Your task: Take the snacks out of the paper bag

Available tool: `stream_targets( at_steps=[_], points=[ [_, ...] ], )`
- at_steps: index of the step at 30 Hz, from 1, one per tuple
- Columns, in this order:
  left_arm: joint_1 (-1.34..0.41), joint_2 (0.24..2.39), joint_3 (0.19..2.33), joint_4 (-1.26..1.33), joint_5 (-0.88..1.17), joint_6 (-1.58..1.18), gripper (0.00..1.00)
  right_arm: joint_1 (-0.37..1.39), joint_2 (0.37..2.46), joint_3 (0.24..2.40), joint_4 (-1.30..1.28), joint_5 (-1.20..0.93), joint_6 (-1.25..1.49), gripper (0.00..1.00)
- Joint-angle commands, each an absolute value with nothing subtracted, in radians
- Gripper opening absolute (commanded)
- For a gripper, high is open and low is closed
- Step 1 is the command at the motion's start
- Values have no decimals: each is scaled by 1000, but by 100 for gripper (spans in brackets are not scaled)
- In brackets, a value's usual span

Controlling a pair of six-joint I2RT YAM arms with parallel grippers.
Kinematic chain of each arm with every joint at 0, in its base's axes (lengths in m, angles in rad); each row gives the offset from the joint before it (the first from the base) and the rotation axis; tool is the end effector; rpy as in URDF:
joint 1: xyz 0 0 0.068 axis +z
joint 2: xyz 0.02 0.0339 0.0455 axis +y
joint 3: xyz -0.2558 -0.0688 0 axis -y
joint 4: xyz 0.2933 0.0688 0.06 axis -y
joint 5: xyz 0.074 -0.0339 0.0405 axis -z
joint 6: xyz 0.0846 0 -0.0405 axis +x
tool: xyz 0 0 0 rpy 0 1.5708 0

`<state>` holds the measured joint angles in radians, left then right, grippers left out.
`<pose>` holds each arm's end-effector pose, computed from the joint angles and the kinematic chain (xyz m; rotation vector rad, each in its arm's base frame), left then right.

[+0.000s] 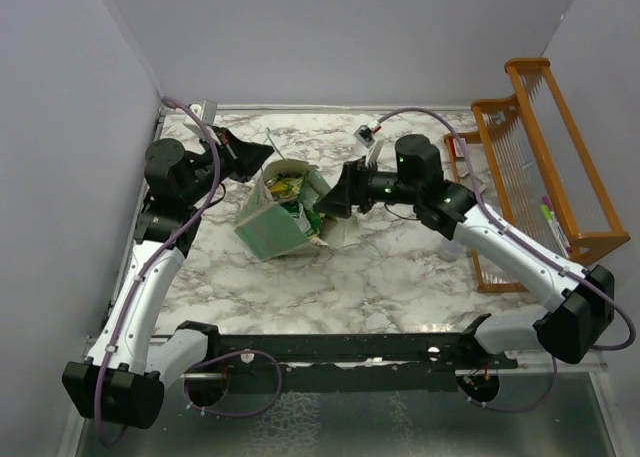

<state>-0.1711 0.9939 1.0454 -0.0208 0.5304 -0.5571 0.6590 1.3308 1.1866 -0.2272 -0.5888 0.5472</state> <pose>0.3053 -0.0962 0.4074 0.1303 1.6240 -0.9742 0.2816 0.2775 0.3268 -0.5488 2.0603 1.3309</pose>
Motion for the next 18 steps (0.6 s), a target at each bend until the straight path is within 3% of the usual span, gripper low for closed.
stream_targets(
  at_steps=[1, 6, 11, 18],
  points=[
    [-166, 988, 1057, 200, 623, -668, 0, 780, 1364, 1212, -219, -349, 718, 71],
    [-166, 982, 1027, 215, 640, -691, 0, 857, 1435, 1247, -257, -159, 857, 57],
    [-166, 973, 1015, 217, 658, -698, 0, 857, 1455, 1213, -222, 31, 949, 51],
    [-167, 965, 1004, 222, 692, -703, 0, 857, 1515, 1250, -188, 78, 1000, 50]
  ],
)
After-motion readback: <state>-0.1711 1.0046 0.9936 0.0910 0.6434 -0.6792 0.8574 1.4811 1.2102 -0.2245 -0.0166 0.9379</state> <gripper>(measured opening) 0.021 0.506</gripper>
